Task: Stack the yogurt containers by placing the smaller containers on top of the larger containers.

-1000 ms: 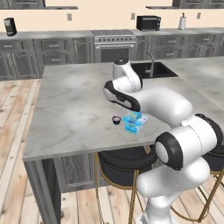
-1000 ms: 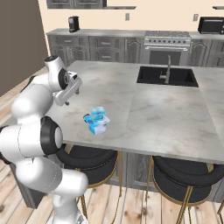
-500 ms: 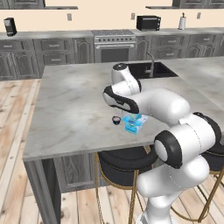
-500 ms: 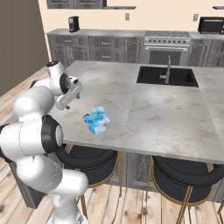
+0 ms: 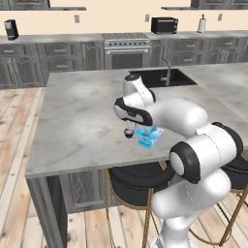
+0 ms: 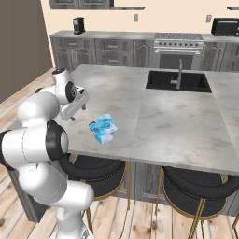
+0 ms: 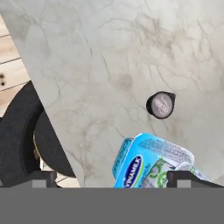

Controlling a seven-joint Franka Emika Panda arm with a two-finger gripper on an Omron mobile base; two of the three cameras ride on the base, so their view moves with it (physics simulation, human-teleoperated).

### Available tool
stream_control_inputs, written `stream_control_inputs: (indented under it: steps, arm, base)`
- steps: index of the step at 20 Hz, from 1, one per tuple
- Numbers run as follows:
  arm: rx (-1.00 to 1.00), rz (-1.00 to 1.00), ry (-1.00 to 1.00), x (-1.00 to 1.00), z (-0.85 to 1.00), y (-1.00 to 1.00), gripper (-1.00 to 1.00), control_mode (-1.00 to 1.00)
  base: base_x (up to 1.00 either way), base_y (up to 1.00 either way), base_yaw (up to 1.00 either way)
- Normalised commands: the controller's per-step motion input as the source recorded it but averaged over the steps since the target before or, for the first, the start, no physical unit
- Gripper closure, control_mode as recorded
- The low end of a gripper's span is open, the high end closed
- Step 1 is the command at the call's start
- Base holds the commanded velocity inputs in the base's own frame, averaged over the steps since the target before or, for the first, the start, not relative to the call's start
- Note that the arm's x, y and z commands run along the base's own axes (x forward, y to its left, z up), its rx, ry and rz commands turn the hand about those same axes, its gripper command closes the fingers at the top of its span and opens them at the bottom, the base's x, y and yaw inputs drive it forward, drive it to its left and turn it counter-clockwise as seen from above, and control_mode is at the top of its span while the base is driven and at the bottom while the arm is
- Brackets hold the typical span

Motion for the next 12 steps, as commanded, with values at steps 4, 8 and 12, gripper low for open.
stream_control_inputs:
  steps: [4,8,12]
  arm:
    - [0.0,0.0,0.07,0.0,-0.2,0.0,-1.0,-1.0]
    - [0.0,0.0,0.01,0.14,-0.22,0.0,-1.0,-1.0]
    - [0.0,0.0,-0.02,0.14,-0.15,0.0,-1.0,-1.0]
  base:
    - [0.0,0.0,0.0]
    - [0.0,0.0,0.0]
    - [0.0,0.0,0.0]
